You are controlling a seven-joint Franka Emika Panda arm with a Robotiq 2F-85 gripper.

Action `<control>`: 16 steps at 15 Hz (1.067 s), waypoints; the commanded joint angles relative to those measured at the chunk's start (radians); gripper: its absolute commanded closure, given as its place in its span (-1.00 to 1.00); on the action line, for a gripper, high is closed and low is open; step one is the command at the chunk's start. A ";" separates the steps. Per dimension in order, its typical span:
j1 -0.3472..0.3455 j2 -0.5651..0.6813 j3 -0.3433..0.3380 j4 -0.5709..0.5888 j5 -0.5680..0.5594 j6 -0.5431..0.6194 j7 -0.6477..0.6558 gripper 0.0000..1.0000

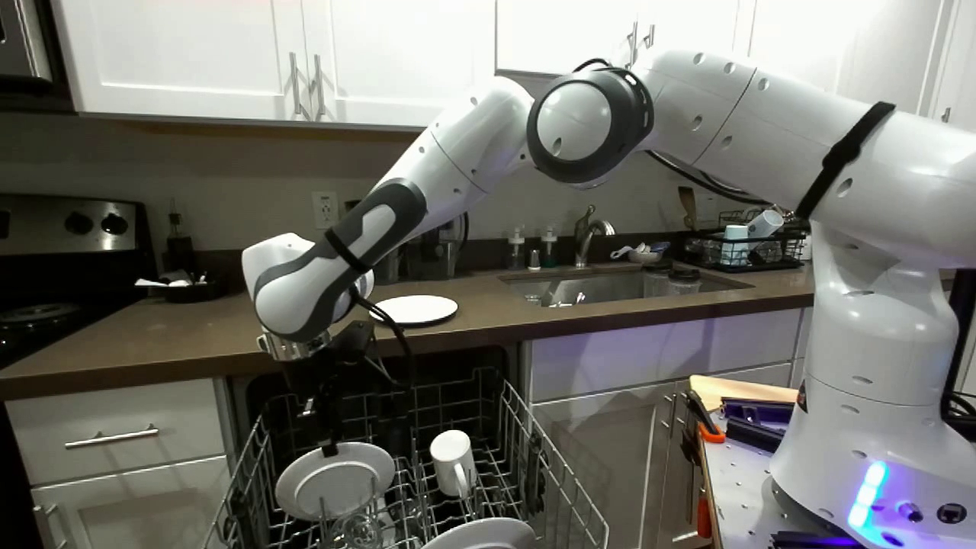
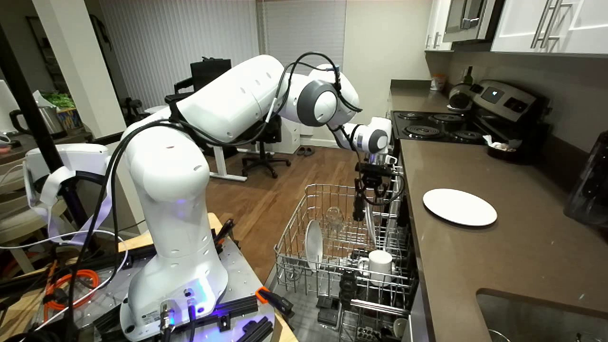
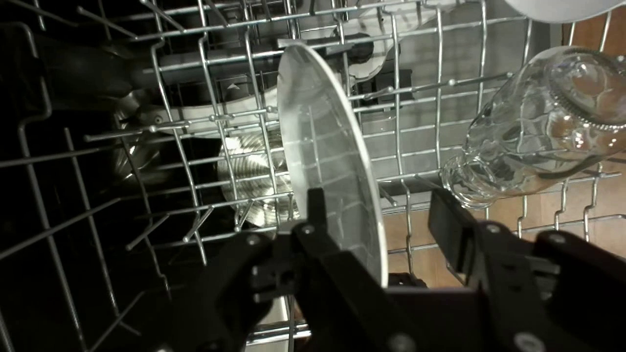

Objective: Pick up the white plate from the countertop and put it in the dish rack.

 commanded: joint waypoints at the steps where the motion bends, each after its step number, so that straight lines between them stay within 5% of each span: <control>1: 0.035 -0.022 -0.025 0.011 -0.014 -0.066 0.050 -0.74; 4: 0.062 -0.052 -0.037 -0.010 -0.027 -0.084 0.078 -0.90; 16: 0.158 -0.199 -0.061 -0.115 -0.095 -0.138 0.194 -0.82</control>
